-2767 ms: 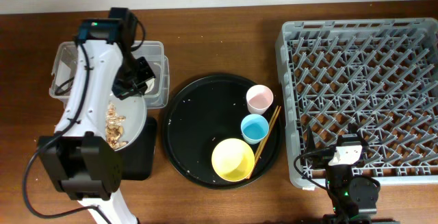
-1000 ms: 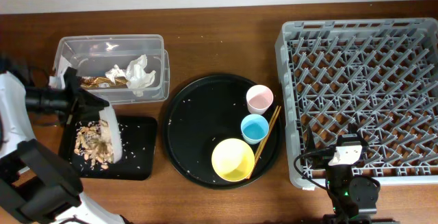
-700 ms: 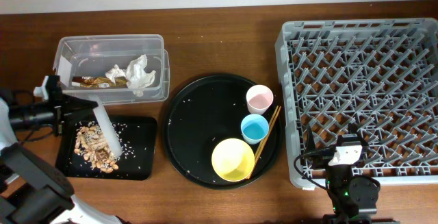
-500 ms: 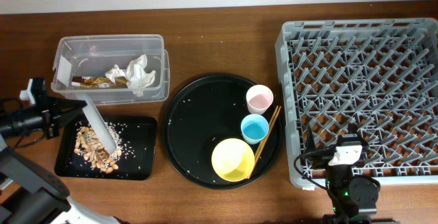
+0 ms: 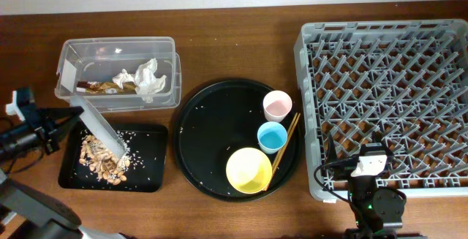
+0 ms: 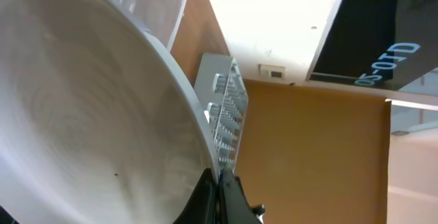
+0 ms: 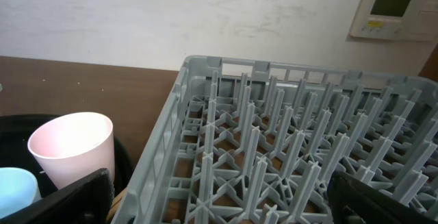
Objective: Sort waste into correct bins and load items into the dishwasher rack
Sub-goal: 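Tilt the plate over the black tray to dump the food scraps, then carry the empty plate back and set it on the round tray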
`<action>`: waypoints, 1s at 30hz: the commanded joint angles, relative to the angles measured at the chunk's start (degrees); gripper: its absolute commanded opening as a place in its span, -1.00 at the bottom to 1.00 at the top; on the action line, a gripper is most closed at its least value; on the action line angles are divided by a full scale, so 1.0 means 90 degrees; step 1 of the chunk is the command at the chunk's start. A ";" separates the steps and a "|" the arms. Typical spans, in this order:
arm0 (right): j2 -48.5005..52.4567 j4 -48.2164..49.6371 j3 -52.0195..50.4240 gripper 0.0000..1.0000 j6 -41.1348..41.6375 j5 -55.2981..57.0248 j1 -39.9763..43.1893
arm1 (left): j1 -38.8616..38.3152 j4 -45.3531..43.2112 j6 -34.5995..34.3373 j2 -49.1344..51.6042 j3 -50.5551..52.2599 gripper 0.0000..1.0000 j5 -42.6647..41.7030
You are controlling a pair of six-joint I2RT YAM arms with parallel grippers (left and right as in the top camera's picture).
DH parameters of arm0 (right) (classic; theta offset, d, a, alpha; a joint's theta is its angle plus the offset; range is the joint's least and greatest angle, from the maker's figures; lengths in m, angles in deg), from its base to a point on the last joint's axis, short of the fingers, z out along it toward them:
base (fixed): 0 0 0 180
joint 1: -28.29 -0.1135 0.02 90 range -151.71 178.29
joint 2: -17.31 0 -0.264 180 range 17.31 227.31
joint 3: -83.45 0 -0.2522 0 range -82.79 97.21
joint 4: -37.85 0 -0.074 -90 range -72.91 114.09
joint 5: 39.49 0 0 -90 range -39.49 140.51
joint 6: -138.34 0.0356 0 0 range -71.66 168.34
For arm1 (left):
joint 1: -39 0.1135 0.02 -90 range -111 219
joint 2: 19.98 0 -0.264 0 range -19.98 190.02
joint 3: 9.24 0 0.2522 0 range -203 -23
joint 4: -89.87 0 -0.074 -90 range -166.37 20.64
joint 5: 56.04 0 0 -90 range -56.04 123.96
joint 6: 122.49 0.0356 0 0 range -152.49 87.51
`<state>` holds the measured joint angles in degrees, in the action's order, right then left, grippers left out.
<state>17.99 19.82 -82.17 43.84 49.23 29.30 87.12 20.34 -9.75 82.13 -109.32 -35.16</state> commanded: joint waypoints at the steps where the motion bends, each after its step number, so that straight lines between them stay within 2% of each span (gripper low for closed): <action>1: -0.0041 -0.0029 -0.0034 0.97 0.0024 0.0053 -0.0034 | 0.0216 0.0007 0.0032 -0.0163 0.0053 -0.97 -0.0053; 5: -0.0041 -0.0032 -0.0034 0.97 0.0024 0.0053 -0.0034 | 0.0257 0.0007 -0.0002 -0.0379 0.0131 -0.97 -0.0005; 10: -0.0041 -0.0029 -0.0034 0.97 0.0024 0.0053 -0.0034 | 0.0075 0.0005 -0.0092 -0.1270 0.0129 -0.98 0.0182; 17: -0.0041 -0.0032 -0.0034 0.97 0.0024 0.0053 -0.0034 | -0.1010 -0.0097 -0.1474 -0.3041 0.0129 -0.97 0.0736; 20: -0.0041 -0.0029 -0.0034 0.97 0.0024 0.0053 -0.0034 | -0.2110 -0.0537 -0.2212 -0.3791 0.0129 -0.97 0.0826; 21: -0.0041 -0.0029 -0.0034 0.97 0.0024 0.0053 -0.0034 | -0.2482 -0.0809 -0.2674 -0.3966 0.0129 -0.98 0.1146; 23: -0.0041 -0.0032 -0.0034 0.97 0.0024 0.0053 -0.0034 | -0.3402 -0.1613 -0.4058 -0.4267 0.0129 -0.97 0.2584; 25: -0.0041 -0.0032 -0.0034 0.97 0.0024 0.0053 -0.0034 | -0.4444 -0.2205 -0.4920 -0.4420 0.0129 -0.97 0.3689; 28: -0.0041 -0.0029 -0.0034 0.97 0.0024 0.0053 -0.0034 | -0.6479 -0.3264 -0.5629 -0.4340 0.0129 -0.97 0.4940; 30: -0.0041 -0.0032 -0.0034 0.97 0.0024 0.0053 -0.0034 | -0.7992 -0.3626 -0.5952 -0.3973 0.0129 -0.97 0.6351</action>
<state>17.95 19.82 -82.17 43.82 49.23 29.30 26.11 -10.00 -57.74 43.51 -108.05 6.26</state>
